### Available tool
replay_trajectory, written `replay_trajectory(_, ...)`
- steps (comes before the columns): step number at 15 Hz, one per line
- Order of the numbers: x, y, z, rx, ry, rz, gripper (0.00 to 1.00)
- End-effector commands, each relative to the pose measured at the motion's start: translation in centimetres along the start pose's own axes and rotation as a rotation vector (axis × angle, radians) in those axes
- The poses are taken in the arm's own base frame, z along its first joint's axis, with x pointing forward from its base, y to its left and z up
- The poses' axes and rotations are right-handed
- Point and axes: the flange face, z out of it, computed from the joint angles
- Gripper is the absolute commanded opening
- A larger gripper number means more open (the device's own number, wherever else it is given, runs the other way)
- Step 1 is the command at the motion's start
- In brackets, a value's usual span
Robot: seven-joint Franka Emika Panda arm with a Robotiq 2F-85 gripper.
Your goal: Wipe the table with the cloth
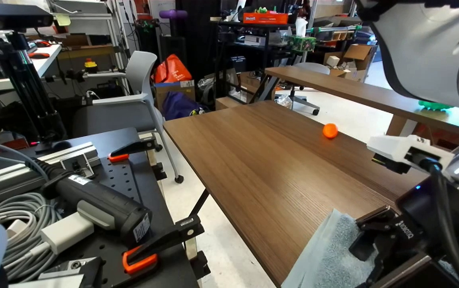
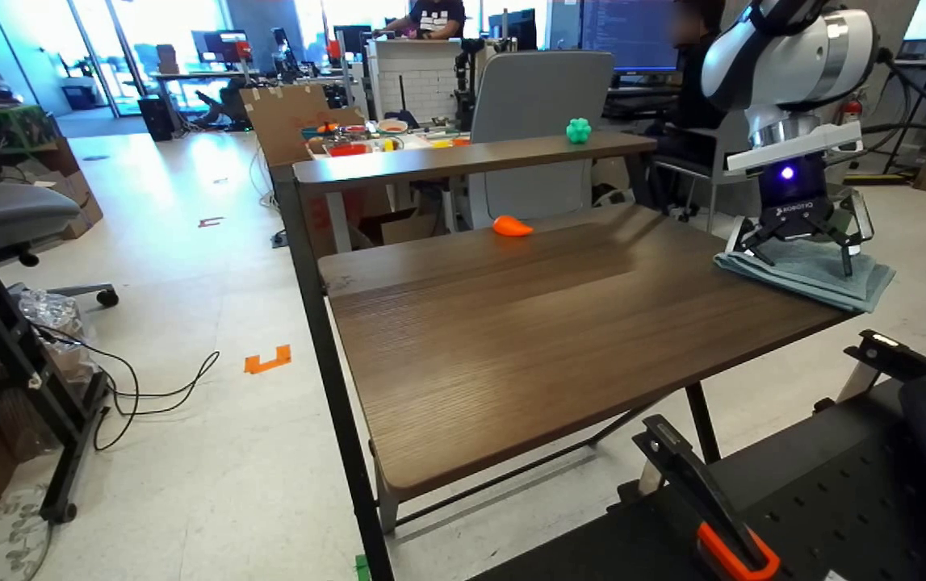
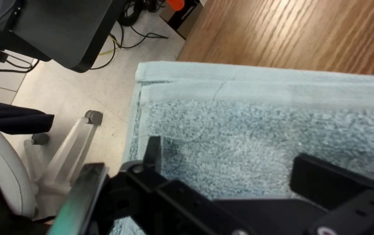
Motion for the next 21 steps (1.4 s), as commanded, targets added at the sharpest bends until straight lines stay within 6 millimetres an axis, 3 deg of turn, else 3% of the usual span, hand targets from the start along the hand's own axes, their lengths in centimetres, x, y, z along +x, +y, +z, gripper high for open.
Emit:
replay_trajectory(1, -2.0, -3.5, 2.0, -0.013, 0.114, -0.082, 1.0)
replay_trajectory(4, -5.5, -6.1, 1.5, 0.011, 0.222, -0.201, 1.0)
replay_trajectory(6, -9.1, -8.8, 1.7, 0.011, 0.273, -0.289, 1.0)
replay_trajectory(10, -16.2, -13.5, 4.1, -0.051, 0.385, -0.443, 1.0)
replay_trajectory(13, -20.6, -15.4, 6.3, -0.129, 0.421, -0.532, 1.0)
replay_trajectory(14, -21.2, -15.4, 6.2, -0.156, 0.413, -0.549, 1.0)
replay_trajectory(15, -20.3, -14.9, 2.4, -0.121, 0.426, -0.506, 1.0)
replay_trajectory(17, -21.6, -15.3, 2.9, -0.14, 0.43, -0.53, 1.0)
replay_trajectory(19, -21.7, -15.3, 3.0, -0.142, 0.428, -0.532, 1.0)
replay_trajectory(21, -19.4, -14.2, 1.5, -0.03, 0.411, -0.51, 1.0)
